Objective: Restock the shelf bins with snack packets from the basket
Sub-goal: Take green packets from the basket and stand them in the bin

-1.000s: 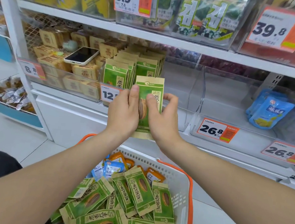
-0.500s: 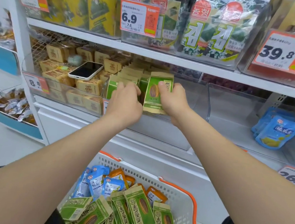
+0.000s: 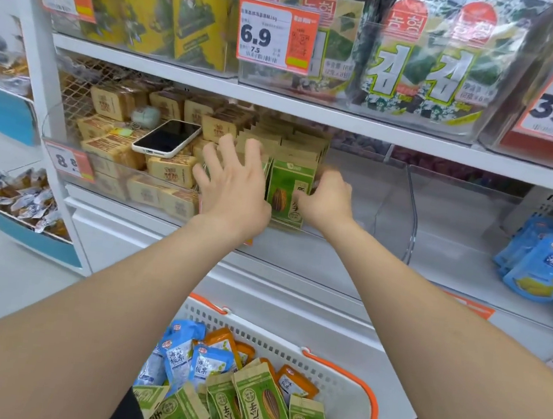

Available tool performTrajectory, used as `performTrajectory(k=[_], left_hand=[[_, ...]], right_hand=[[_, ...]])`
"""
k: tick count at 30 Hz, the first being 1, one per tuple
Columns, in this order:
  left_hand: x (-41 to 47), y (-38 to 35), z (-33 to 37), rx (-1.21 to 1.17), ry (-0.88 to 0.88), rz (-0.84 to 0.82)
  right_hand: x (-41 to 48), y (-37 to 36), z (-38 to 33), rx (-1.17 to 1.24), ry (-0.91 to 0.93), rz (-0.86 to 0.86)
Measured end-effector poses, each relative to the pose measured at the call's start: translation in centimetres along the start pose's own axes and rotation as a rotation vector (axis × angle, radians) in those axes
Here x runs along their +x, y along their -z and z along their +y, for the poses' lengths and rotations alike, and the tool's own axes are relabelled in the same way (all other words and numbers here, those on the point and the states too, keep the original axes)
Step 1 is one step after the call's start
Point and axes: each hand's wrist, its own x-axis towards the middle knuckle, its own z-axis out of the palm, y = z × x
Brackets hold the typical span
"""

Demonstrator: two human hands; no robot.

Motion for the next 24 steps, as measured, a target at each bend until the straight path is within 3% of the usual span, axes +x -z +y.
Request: performTrajectory(k=[3,8,12,24], left_hand=[[0.2,-0.4,-0.2,-0.013,0.009,-0.020],[0.3,-0.6,-0.3,-0.065,0.029,-0.028],[0.3,-0.6,-0.3,-0.103,0.038,-0.048],[0.0,-0.2,-0.6,-0.172,0.031,-0.061]], right_hand=[[0.2,-0.6,-0.1,-0.111,-0.046,-0.035],[0.8,-1.0,-0.6,-0.080,-0.090,-0.006],[0.9,-1.4,-0.9,-0.070,-0.178,-0.133],[1.1,-1.6,-1.4,-0.123,-0.128,-0.189]])
